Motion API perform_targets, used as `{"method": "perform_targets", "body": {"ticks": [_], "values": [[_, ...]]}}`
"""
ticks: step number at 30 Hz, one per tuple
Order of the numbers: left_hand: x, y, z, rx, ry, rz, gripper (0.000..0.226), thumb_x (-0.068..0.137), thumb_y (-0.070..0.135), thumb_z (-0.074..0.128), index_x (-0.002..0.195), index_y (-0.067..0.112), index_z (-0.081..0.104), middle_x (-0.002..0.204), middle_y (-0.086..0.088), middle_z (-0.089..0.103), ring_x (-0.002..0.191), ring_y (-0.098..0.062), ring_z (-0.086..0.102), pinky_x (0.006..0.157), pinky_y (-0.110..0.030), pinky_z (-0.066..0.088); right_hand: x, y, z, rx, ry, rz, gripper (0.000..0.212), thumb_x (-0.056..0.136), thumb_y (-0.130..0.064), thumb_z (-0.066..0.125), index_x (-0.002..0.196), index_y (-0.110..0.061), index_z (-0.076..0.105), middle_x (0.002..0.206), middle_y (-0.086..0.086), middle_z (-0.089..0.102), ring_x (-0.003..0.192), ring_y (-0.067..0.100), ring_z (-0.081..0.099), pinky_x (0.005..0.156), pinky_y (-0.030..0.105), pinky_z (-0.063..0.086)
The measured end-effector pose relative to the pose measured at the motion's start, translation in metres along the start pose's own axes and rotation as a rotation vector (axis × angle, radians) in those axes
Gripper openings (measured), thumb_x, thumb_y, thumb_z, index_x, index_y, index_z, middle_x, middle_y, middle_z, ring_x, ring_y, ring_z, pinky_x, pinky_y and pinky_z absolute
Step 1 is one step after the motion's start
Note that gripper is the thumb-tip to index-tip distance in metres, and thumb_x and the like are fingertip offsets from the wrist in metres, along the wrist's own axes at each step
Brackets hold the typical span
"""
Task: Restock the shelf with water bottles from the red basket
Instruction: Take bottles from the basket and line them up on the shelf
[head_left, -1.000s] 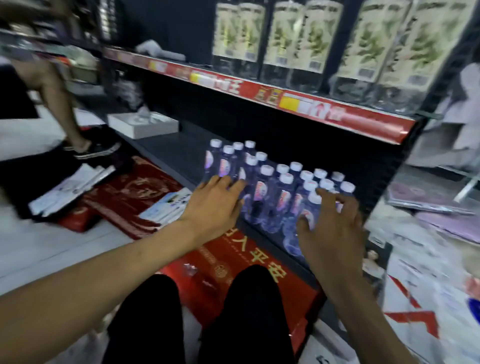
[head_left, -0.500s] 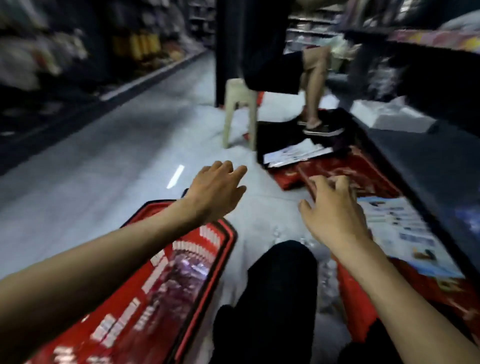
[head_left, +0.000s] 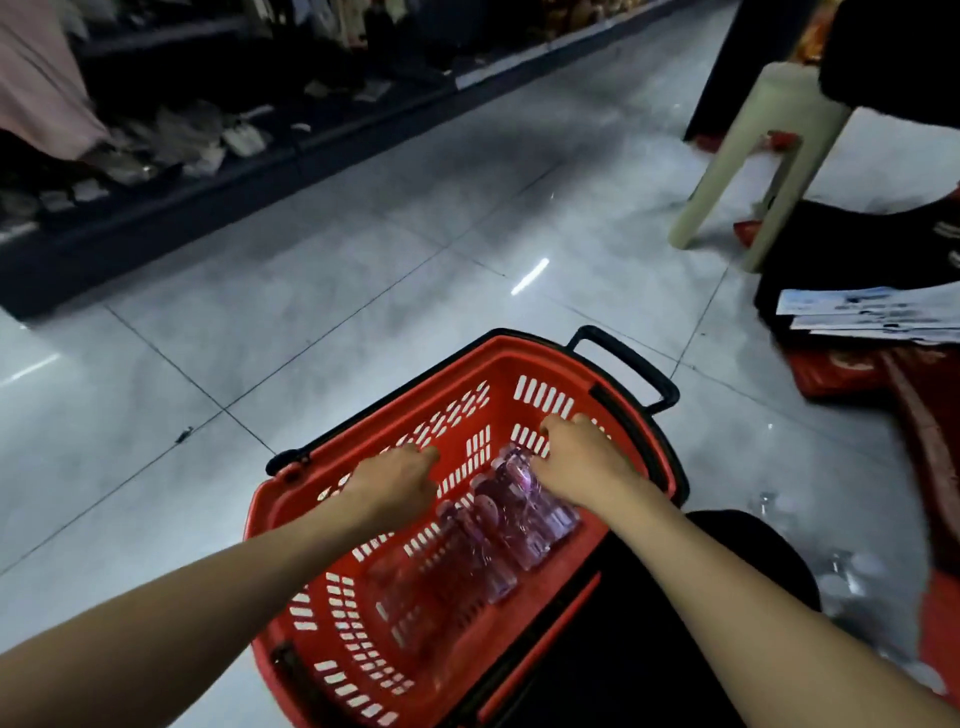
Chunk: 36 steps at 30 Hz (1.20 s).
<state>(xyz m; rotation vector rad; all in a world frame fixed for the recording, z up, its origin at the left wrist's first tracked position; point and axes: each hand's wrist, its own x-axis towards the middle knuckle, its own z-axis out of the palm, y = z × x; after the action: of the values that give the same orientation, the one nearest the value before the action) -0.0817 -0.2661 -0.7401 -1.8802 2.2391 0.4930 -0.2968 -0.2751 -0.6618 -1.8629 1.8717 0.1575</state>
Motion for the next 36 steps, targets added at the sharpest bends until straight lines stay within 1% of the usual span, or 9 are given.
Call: {"method": "perform_targets", "body": {"ticks": [7, 14, 17, 21, 23, 26, 29, 31, 36], "values": [[0.033, -0.004, 0.082, -0.233, -0.223, -0.136, 0.033, 0.095, 0.032, 0.045, 0.125, 0.018, 0.051, 0.118, -0.013, 0.063, 0.104, -0.032, 0.063, 0.08, -0.039, 0.054, 0.091, 0.013, 0.06, -0.136, -0.315, 0.127, 0.039, 0.086, -0.02, 0.059, 0.124, -0.009, 0.056, 0.117, 0.014, 0.061, 0.103, 0.03, 0.063, 0.075, 0.029, 0.046], [0.06, -0.006, 0.141, -0.657, -0.452, -0.439, 0.03, 0.096, 0.024, 0.048, 0.111, 0.006, 0.066, 0.117, -0.018, 0.066, 0.103, -0.031, 0.064, 0.079, -0.03, 0.047, 0.147, 0.036, 0.107, -0.085, -0.402, 0.214, 0.04, 0.088, -0.023, 0.063, 0.124, -0.007, 0.056, 0.109, 0.014, 0.064, 0.09, 0.027, 0.061, 0.068, 0.028, 0.044], [0.064, 0.004, 0.157, -1.081, -0.605, -0.721, 0.021, 0.097, 0.017, 0.047, 0.095, 0.006, 0.065, 0.092, -0.015, 0.067, 0.078, -0.028, 0.063, 0.079, -0.036, 0.054, 0.156, 0.043, 0.125, 0.017, -0.367, 0.29, 0.054, 0.09, -0.02, 0.064, 0.137, -0.008, 0.042, 0.125, 0.015, 0.059, 0.112, 0.031, 0.06, 0.083, 0.032, 0.049], [0.086, 0.023, 0.166, -1.333, -0.652, -0.904, 0.023, 0.096, 0.02, 0.054, 0.08, 0.007, 0.063, 0.062, -0.008, 0.069, 0.065, -0.026, 0.063, 0.071, -0.036, 0.055, 0.171, 0.052, 0.15, 0.068, -0.23, 0.284, 0.057, 0.085, -0.019, 0.072, 0.134, -0.012, 0.043, 0.125, 0.015, 0.059, 0.112, 0.033, 0.06, 0.086, 0.035, 0.051], [0.098, 0.033, 0.177, -1.358, -0.681, -0.948, 0.024, 0.085, 0.029, 0.068, 0.089, 0.005, 0.067, 0.074, -0.011, 0.073, 0.071, -0.028, 0.068, 0.076, -0.039, 0.057, 0.176, 0.06, 0.162, 0.042, -0.214, 0.266, 0.059, 0.084, -0.023, 0.073, 0.133, -0.015, 0.042, 0.122, 0.014, 0.061, 0.109, 0.033, 0.062, 0.079, 0.034, 0.05], [0.109, 0.035, 0.206, -1.325, -0.696, -0.986, 0.056, 0.063, 0.04, 0.085, 0.106, 0.009, 0.066, 0.102, -0.014, 0.072, 0.096, -0.035, 0.068, 0.089, -0.045, 0.055, 0.179, 0.068, 0.173, 0.027, -0.208, 0.27, 0.06, 0.084, -0.024, 0.074, 0.133, -0.016, 0.04, 0.119, 0.014, 0.063, 0.108, 0.032, 0.063, 0.079, 0.033, 0.049], [0.124, 0.039, 0.235, -1.363, -0.82, -1.027, 0.054, 0.071, 0.034, 0.081, 0.114, 0.009, 0.062, 0.11, -0.019, 0.069, 0.081, -0.035, 0.073, 0.071, -0.046, 0.061, 0.183, 0.07, 0.177, -0.033, -0.181, 0.278, 0.056, 0.087, -0.023, 0.071, 0.133, -0.013, 0.041, 0.12, 0.017, 0.063, 0.111, 0.034, 0.062, 0.088, 0.038, 0.052], [0.128, 0.041, 0.241, -1.373, -0.797, -0.984, 0.043, 0.083, 0.034, 0.071, 0.117, 0.008, 0.063, 0.102, -0.019, 0.07, 0.053, -0.025, 0.069, 0.046, -0.035, 0.058, 0.181, 0.071, 0.182, -0.028, -0.173, 0.305, 0.054, 0.087, -0.022, 0.07, 0.133, -0.011, 0.042, 0.118, 0.017, 0.064, 0.107, 0.033, 0.064, 0.086, 0.039, 0.055], [0.103, 0.045, 0.198, -1.399, -0.367, -0.838, 0.008, 0.09, 0.007, 0.063, 0.095, 0.01, 0.068, 0.071, -0.005, 0.069, 0.059, -0.016, 0.065, 0.043, -0.02, 0.05, 0.168, 0.078, 0.18, 0.19, -0.246, 0.37, 0.053, 0.082, -0.015, 0.075, 0.129, -0.011, 0.049, 0.122, 0.014, 0.063, 0.11, 0.032, 0.062, 0.089, 0.035, 0.053]]}}
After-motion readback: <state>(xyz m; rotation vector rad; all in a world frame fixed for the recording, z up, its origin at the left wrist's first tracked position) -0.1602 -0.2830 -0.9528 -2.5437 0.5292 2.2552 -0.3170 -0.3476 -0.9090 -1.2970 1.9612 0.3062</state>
